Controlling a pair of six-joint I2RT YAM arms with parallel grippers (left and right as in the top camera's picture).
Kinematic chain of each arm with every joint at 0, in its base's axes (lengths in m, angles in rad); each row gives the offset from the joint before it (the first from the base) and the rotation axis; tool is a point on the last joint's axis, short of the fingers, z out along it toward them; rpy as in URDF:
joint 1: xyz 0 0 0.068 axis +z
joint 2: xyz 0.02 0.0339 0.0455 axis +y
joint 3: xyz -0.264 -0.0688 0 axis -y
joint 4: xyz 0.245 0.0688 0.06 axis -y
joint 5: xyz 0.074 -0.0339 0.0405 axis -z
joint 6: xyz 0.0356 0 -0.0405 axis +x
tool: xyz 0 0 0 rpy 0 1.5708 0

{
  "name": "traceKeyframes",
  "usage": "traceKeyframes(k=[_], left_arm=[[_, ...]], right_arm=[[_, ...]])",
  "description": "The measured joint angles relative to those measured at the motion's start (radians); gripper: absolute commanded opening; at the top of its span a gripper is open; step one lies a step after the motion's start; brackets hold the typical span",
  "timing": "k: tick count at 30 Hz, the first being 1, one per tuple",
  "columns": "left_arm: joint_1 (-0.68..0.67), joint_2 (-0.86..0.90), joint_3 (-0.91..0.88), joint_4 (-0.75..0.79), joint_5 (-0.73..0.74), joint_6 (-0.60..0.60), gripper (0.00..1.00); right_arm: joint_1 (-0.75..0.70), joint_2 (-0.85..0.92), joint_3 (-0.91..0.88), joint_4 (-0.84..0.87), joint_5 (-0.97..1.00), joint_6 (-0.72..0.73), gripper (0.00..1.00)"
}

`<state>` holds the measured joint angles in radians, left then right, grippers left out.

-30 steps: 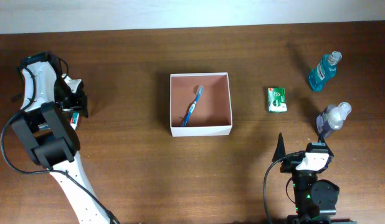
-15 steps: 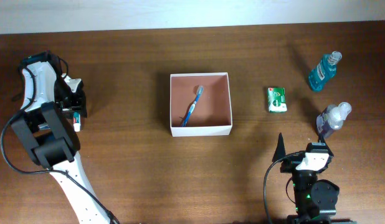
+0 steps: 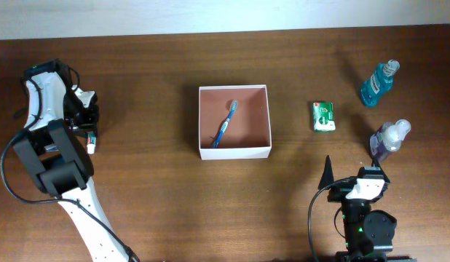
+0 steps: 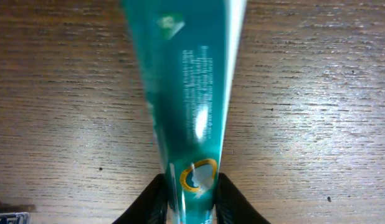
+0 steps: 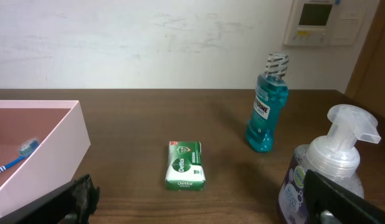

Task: Pack container
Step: 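Close the left gripper on the toothpaste tube's middle, then lift the tube and carry it right into the pink box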

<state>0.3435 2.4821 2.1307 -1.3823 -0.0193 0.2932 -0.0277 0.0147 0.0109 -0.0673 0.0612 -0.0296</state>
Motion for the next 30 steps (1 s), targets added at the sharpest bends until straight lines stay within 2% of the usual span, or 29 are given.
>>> traceKeyframes(k=[6,12,17,22,26,30], left_arm=[[0.000,0.000,0.000,0.000,0.000,-0.021,0.13],[0.000,0.000,0.003,-0.006,0.013,-0.028,0.11],[0.000,0.007,0.051,-0.061,0.086,-0.029,0.10],[-0.003,0.016,0.217,-0.178,0.159,-0.031,0.10],[-0.024,0.017,0.423,-0.292,0.220,-0.037,0.07],[-0.084,0.007,0.579,-0.301,0.298,-0.064,0.08]], right_arm=[[0.000,0.000,0.000,0.000,0.000,0.000,0.98],[0.000,0.000,0.000,0.000,0.000,-0.001,0.98],[0.000,0.000,0.000,0.000,0.000,0.000,0.99],[0.000,0.000,0.000,0.000,0.000,0.000,0.98],[0.000,0.000,0.000,0.000,0.000,-0.001,0.98],[0.000,0.000,0.000,0.000,0.000,0.000,0.98]])
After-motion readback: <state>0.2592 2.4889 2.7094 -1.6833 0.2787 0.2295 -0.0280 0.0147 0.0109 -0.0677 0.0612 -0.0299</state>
